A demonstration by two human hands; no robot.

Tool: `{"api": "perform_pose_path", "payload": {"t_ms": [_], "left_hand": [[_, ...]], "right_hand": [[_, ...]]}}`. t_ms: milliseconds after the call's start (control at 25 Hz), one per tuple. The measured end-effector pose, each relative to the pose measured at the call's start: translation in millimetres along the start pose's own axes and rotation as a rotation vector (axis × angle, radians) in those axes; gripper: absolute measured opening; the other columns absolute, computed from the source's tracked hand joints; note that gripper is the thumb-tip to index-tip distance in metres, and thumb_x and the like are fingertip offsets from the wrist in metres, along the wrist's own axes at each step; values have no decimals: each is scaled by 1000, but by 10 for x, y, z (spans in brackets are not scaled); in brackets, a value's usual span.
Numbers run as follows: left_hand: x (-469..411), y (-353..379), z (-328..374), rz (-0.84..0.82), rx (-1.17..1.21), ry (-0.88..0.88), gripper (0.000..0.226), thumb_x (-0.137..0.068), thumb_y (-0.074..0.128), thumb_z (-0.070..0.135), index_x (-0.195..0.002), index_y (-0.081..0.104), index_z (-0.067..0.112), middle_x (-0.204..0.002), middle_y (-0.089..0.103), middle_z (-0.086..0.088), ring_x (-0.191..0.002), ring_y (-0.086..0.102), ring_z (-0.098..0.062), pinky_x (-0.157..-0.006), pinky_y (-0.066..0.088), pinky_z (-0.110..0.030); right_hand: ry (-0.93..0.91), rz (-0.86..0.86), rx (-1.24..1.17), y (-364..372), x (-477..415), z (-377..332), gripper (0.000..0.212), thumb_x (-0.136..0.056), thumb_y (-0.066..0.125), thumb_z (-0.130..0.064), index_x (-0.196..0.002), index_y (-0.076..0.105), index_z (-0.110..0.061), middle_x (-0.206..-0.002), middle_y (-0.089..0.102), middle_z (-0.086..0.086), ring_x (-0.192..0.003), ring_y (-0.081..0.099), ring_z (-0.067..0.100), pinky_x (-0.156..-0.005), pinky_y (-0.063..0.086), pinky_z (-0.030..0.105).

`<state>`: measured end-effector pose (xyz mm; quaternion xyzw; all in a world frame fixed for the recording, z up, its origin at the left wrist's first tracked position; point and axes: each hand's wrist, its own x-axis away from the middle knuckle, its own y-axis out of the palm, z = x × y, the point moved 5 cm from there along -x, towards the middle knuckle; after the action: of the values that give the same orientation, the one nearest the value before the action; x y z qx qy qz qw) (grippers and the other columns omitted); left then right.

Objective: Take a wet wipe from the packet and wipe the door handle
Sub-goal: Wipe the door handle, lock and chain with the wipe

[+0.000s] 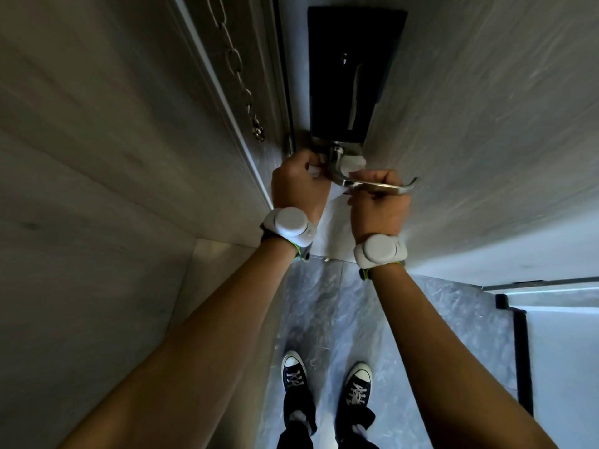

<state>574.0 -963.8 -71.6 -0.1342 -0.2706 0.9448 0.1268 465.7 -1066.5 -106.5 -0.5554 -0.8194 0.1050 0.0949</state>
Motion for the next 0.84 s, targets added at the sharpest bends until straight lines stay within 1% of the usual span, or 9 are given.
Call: {"api": "perform_pose_path", "payload": {"t_ms": [120,200,240,320,400,520,600,720,840], "left_hand": [[15,33,-47,-9,28,9,6,-77,72,9,-74,68,7,-69,71,-4,-67,62,-13,-57,41,-13],[21,47,-125,-51,30,-7,14,-79,72,13,-68,63,10,-59,60,5,-61,51,-2,-52,31,-2],[35,49,-163,-68,29,-16,19,-80,71,14,-65,60,11,-56,54,9,-59,48,-1,-51,30,-2],[61,56,-217,-94,26,-35,22,-82,69,16,-64,59,8,-53,49,7,-56,46,-6,-50,32,-10],[63,92,-280,-127,17,-49,20,-84,66,18,-68,63,6,-57,58,-4,-59,55,-17,-57,45,-28],[93,142,-380,-198,87,-109,28,-90,63,27,-77,68,3,-70,69,-14,-69,68,-28,-65,58,-42],[165,184,-433,-235,210,-205,35,-93,61,35,-81,70,4,-76,73,-10,-71,73,-20,-67,62,-40],[223,228,-451,-238,328,-289,26,-94,61,30,-83,73,10,-74,73,3,-70,73,-10,-67,62,-34],[185,172,-378,-206,176,-188,26,-91,63,31,-79,71,9,-73,72,-1,-71,71,-17,-68,60,-35]], "right_hand": [[29,-11,27,6,27,-3,22,-81,60,-5,-79,65,-27,-77,74,3,-71,73,25,-66,59,48],[47,-61,79,32,50,41,10,-84,66,-12,-82,67,-23,-72,74,3,-70,74,21,-70,60,42],[65,-83,112,38,49,63,4,-85,69,-18,-82,70,-20,-72,75,5,-72,75,21,-72,60,40],[122,-99,147,46,49,81,13,-86,72,-24,-75,73,-17,-76,77,7,-77,74,22,-73,59,36],[151,-117,159,79,60,80,18,-86,72,-24,-70,73,-17,-78,77,6,-76,71,20,-71,55,31],[140,-145,186,117,84,37,24,-89,68,-24,-75,74,-5,-81,76,14,-78,70,30,-75,56,39],[77,-122,223,102,80,-11,31,-91,67,-25,-75,71,2,-77,70,22,-75,65,38,-75,54,45],[15,-89,254,88,69,-48,33,-90,68,-26,-74,70,3,-75,69,23,-73,64,38,-72,52,43],[66,-117,225,109,86,56,29,-89,68,-26,-73,73,-2,-71,68,22,-68,63,34,-68,51,36]]}}
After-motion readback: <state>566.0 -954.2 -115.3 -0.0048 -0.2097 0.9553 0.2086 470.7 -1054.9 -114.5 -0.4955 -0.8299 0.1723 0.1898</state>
